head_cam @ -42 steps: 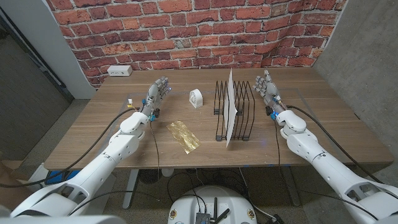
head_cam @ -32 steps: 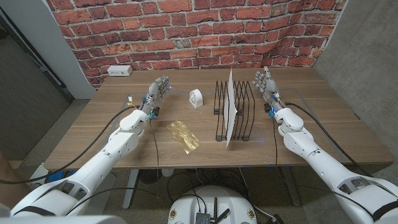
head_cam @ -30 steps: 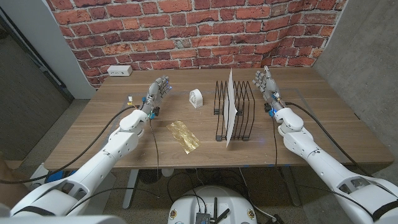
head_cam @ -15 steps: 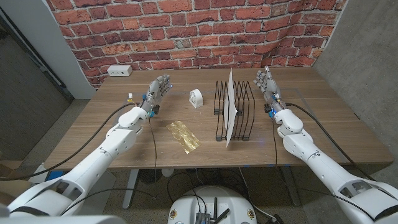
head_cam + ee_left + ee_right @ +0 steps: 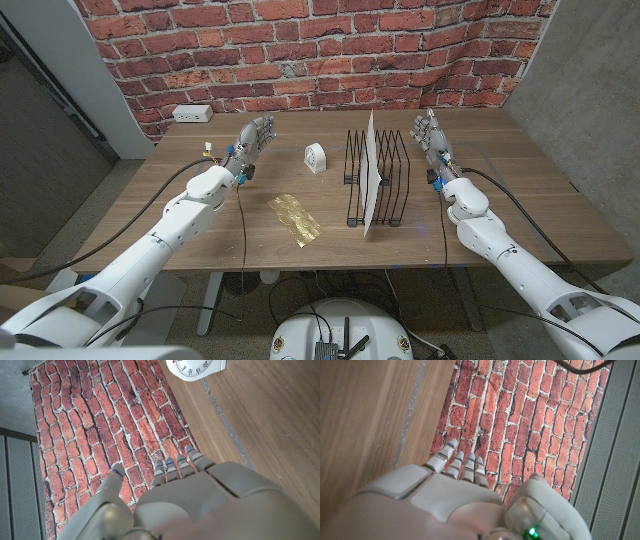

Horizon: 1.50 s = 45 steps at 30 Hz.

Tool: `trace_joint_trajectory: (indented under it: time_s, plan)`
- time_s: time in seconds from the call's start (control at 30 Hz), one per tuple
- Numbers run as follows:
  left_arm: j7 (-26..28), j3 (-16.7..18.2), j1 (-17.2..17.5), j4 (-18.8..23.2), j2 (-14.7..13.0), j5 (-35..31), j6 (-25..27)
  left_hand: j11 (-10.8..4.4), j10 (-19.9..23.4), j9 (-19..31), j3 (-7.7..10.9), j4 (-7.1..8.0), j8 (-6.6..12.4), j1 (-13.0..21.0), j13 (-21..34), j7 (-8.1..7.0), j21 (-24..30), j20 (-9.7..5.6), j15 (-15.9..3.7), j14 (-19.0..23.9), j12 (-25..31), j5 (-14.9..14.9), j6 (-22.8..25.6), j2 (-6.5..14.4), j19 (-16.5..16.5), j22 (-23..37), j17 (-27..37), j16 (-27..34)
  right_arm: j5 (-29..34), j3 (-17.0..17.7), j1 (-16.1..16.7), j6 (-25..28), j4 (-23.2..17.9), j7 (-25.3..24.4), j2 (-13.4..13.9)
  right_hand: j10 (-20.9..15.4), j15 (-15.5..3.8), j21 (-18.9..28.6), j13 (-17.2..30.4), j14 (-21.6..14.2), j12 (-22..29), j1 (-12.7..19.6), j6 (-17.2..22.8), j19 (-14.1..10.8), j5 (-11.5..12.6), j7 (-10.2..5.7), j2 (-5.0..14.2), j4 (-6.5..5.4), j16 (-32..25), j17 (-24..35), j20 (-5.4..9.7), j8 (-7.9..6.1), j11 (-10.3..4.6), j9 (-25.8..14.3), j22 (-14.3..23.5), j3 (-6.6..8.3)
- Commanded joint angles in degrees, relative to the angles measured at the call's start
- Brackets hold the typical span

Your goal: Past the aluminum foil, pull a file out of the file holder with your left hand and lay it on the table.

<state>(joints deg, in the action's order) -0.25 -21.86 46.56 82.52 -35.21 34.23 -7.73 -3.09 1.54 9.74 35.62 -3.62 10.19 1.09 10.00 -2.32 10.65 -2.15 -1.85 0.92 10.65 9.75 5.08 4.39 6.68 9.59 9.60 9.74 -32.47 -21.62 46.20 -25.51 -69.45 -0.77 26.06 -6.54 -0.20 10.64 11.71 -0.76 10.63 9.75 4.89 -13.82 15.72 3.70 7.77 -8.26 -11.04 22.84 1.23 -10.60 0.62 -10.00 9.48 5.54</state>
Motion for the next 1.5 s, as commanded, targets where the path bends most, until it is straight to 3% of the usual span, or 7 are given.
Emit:
trace_joint_trajectory:
  time_s: [0.03,0.23,0.73,1.5]
  plan:
    - [0.47,0.17,0.57,2.51,-2.01,-3.31,-3.42,-0.58,0.78,0.2,0.29,-1.4,0.48,1.29,0.06,-0.59,0.22,-3.97,-0.84,0.89,0.59,0.25,0.91,0.12,0.54,0.05,-0.08,0.5,-0.4,-0.22,-0.58,1.31,1.09,0.16,-0.18,-0.65,0.04,0.3,0.01,-0.79,0.52,0.33,0.84,-0.56,0.47,-0.04,1.48,0.04,-0.47,0.04,-0.12,-0.37,-0.11,-0.14,0.19,0.45]
    - [0.98,0.57,0.85,2.52,-2.12,-5.16,-6.43,-0.84,2.01,0.19,0.83,-3.44,0.69,2.65,0.04,-0.33,0.26,-5.1,-1.29,1.84,0.86,0.46,1.93,-0.12,1.18,-0.04,-0.11,0.59,-0.25,-0.33,-0.67,0.84,1.94,0.32,-0.34,-0.83,-0.09,0.34,-0.11,-0.88,0.56,0.22,1.09,-0.71,0.45,-0.08,1.43,0.06,-0.5,-0.15,-0.16,-0.43,-0.07,-0.14,0.19,0.61]
    - [-4.22,0.02,-2.42,3.89,-4.5,-6.8,-7.08,-1.73,2.63,0.2,1.84,-6.67,0.86,5.57,0.05,-0.77,0.18,-5.47,-1.99,2.53,0.74,0.86,2.35,-1.03,1.91,-0.14,-0.1,0.53,-0.38,-0.33,-0.31,1.02,1.75,0.25,-0.19,-0.92,0.02,0.37,-0.3,-1.02,0.54,0.09,1.34,-0.91,0.42,-0.11,1.37,0.11,-0.54,-0.52,-0.15,-0.45,-0.09,-0.14,0.19,0.96]
    - [-13.39,-2.81,-9.21,8.35,-8.83,-11.46,-5.38,-2.65,4.71,0.25,3.39,-7.68,1.79,11.52,0.1,-2.77,0.18,-4.66,-3.02,4.28,0.94,1.37,4.97,-2.95,3.65,-0.14,-0.08,0.65,-0.48,-0.18,0.31,0.72,1.04,-0.08,-0.2,-1.11,-0.01,0.37,-0.51,-1.21,0.55,-0.13,1.71,-1.14,0.37,-0.16,1.38,0.16,-0.61,-1.05,-0.3,-0.48,-0.1,-0.15,0.19,1.54]
